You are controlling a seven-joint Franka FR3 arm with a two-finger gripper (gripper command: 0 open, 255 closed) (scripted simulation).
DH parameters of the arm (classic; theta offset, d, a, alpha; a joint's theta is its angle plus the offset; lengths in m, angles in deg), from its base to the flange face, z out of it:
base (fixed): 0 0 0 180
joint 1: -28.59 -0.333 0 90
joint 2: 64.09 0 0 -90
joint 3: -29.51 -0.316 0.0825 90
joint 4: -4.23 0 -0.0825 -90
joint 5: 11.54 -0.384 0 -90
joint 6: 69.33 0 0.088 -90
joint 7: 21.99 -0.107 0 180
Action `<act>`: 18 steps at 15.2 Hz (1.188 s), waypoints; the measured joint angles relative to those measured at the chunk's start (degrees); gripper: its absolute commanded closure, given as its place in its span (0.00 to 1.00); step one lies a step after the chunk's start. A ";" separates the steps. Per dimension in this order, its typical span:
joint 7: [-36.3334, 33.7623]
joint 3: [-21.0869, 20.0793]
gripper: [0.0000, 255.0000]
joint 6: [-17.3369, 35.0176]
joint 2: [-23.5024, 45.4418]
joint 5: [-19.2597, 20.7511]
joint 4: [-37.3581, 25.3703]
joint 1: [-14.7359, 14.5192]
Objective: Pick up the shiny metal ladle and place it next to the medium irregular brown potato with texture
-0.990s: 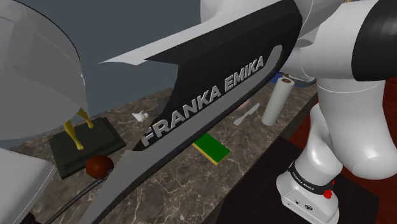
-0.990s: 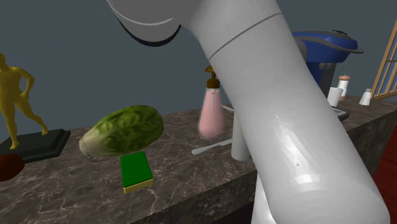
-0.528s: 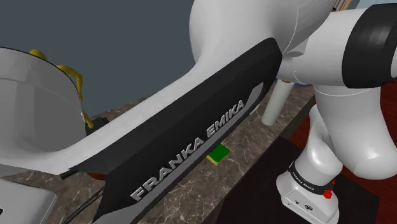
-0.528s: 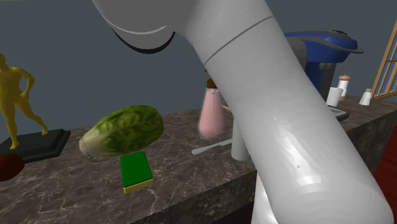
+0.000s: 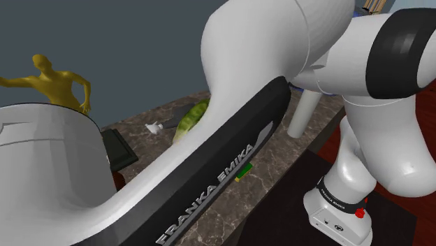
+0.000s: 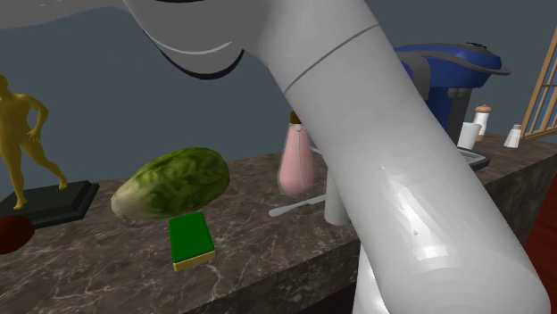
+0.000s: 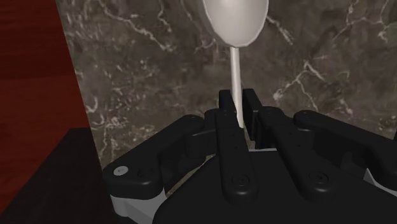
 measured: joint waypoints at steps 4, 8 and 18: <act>-0.63 0.39 1.00 2.48 0.71 0.65 1.96 0.20; -1.32 1.10 1.00 5.19 1.61 1.35 3.85 0.12; -1.43 1.46 0.00 5.71 2.01 1.45 3.94 -0.14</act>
